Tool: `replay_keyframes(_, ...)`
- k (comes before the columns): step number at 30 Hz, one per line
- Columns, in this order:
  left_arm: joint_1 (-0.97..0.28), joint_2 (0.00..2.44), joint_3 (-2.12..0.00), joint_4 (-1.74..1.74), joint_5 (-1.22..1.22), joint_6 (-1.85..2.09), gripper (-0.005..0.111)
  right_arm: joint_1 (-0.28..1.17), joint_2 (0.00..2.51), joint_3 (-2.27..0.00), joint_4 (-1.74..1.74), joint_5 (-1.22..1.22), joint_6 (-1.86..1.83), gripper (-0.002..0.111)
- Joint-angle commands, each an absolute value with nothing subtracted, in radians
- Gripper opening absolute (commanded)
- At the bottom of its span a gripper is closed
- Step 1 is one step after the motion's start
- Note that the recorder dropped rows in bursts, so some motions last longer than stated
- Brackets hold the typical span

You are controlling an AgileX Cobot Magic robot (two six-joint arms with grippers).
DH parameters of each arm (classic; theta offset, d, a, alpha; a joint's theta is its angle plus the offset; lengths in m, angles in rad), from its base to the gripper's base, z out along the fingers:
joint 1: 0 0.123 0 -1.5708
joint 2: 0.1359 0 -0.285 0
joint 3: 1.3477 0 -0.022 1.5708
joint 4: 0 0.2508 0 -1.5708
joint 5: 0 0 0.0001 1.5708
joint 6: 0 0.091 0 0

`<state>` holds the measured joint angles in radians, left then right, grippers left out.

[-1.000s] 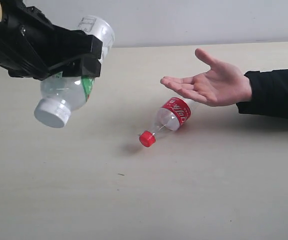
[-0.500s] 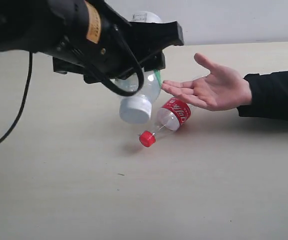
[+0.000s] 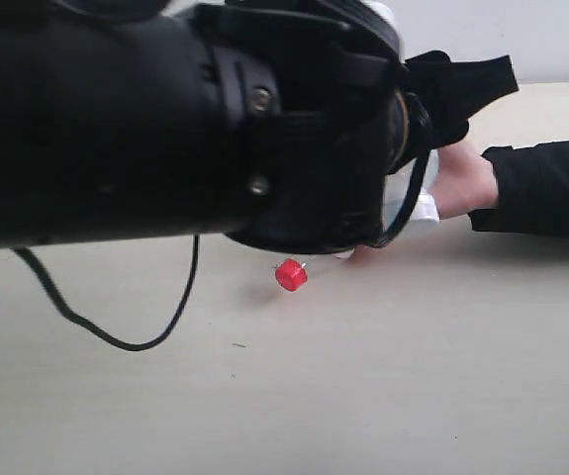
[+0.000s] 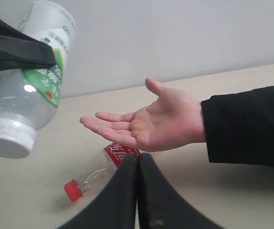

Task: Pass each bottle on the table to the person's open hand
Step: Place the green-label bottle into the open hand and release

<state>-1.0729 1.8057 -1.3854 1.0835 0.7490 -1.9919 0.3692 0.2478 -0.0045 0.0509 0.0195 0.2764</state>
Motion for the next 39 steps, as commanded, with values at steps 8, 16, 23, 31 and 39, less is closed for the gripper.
replay_keyframes(8, -1.034, 1.998, -1.562, 1.077, 0.597, -2.01, 0.0, 0.366, 0.244, 0.0, 0.047, 0.017, 0.276, 0.0)
replay_keyframes(16, -0.997, 2.089, -1.645, 1.037, 0.642, -1.939, 0.0, 0.366, 0.244, 0.0, 0.047, 0.017, 0.276, 0.0)
replay_keyframes(23, -0.976, 2.139, -1.645, 1.006, 0.624, -1.934, 0.0, 0.366, 0.244, 0.0, 0.047, 0.017, 0.276, 0.0)
replay_keyframes(31, -0.964, 2.16, -1.652, 0.991, 0.57, -1.94, 0.0, 0.366, 0.244, 0.0, 0.049, 0.017, 0.276, 0.0)
replay_keyframes(39, -0.953, 2.16, -1.652, 0.9, 0.556, -1.858, 0.014, 0.366, 0.244, 0.0, 0.049, 0.017, 0.276, 0.0)
